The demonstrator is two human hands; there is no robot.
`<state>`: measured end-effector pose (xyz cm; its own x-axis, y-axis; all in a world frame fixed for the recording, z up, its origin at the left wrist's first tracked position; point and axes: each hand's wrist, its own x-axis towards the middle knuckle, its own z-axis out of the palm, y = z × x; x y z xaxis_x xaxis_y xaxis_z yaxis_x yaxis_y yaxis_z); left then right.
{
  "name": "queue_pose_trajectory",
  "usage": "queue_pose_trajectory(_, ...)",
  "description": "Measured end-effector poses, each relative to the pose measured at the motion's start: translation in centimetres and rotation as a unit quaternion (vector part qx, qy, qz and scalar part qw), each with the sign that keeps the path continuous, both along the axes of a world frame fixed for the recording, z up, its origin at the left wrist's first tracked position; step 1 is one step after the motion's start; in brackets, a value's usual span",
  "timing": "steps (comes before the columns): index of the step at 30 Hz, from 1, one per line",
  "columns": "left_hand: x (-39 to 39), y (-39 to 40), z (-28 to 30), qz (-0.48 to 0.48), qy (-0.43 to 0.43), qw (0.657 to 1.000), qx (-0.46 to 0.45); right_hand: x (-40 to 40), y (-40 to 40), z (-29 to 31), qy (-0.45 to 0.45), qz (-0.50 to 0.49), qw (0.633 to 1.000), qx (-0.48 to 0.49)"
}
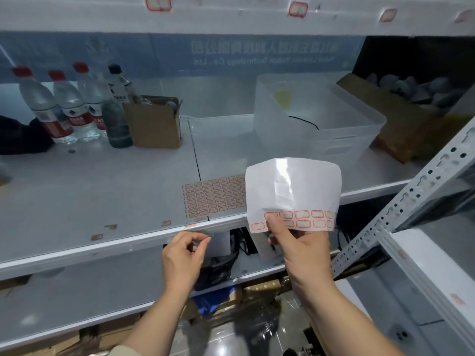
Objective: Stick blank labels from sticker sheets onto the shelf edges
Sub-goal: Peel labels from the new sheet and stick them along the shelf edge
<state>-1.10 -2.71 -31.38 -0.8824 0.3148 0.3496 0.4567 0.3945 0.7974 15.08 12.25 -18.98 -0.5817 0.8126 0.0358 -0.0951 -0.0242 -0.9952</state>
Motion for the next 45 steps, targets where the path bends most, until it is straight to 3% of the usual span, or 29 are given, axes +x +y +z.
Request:
queue_pose_trajectory(17, 0.2, 1.1, -1.3, 0.061, -0.019, 0.996, 0.061, -1.1, -0.1, -1.1, -0.012, 0.012, 1.0, -0.026)
queue_pose_trajectory(45, 0.3, 1.7, -0.3, 0.1, -0.022, 0.994, 0.022, -1.1, 0.3, -0.9, 0.001, 0.017, 0.998, -0.059)
